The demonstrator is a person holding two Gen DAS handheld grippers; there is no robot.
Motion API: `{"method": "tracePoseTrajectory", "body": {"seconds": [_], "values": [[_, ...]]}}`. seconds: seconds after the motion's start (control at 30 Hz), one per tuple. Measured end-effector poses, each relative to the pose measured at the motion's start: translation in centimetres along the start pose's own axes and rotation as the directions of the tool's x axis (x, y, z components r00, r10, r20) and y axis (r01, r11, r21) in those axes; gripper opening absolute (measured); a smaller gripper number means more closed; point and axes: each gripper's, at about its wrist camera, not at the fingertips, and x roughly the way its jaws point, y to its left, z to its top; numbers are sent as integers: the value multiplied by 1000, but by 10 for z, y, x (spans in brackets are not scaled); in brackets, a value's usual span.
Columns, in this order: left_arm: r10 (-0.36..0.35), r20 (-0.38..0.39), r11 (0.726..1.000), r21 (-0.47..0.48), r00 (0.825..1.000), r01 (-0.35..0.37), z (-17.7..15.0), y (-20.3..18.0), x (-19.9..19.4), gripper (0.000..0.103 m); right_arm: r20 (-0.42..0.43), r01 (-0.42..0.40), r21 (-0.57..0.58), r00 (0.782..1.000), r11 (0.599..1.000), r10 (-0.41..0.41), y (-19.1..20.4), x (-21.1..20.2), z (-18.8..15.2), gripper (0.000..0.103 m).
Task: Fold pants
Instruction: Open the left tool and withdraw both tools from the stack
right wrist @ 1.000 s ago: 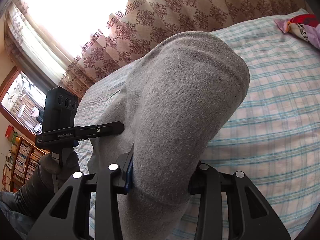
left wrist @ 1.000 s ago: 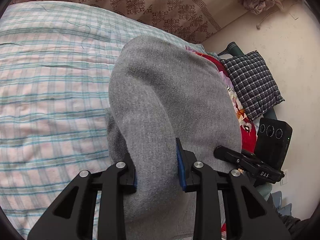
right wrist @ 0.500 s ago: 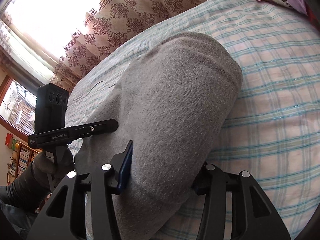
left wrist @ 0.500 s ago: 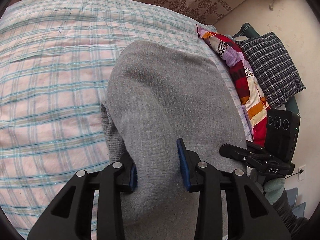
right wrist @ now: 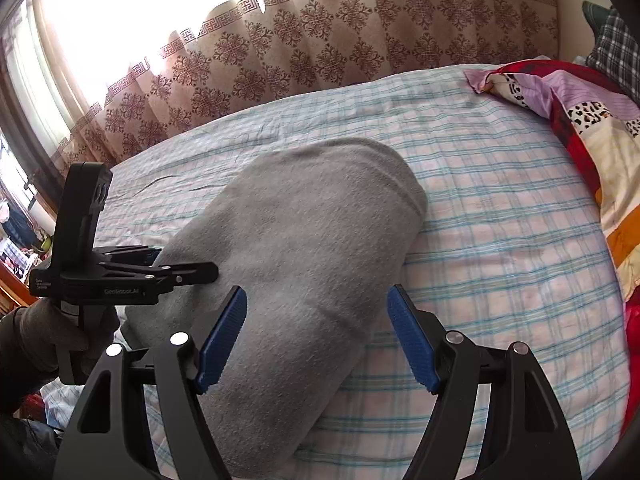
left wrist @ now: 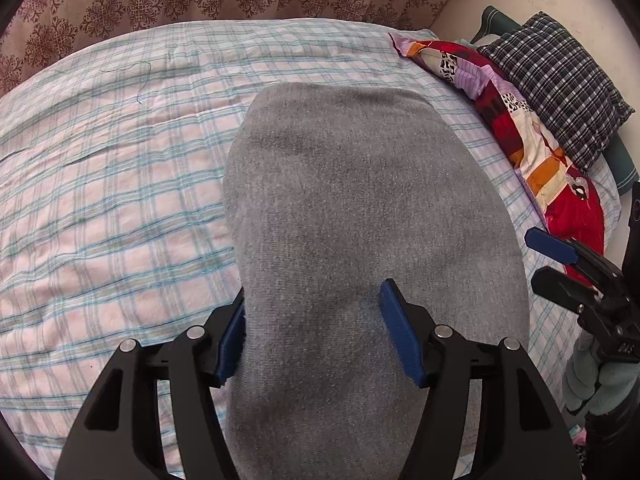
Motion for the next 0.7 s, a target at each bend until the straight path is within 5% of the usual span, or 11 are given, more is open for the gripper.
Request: {"method": "tracePoseTrajectory", "body": {"seconds": [0.23, 0.4, 0.7], "values": [[73, 1, 996, -53, 997, -73, -7, 9, 9, 93, -100, 89, -51, 991, 995, -93, 19, 33, -24, 76], [125, 28, 992, -23, 992, -125, -14, 3, -8, 94, -95, 104, -5, 990, 995, -104, 17, 22, -28, 76], [262, 169, 958, 75, 950, -278, -39, -25, -70, 100, -14, 160, 13, 987, 987, -160, 42, -34, -46, 85]]}}
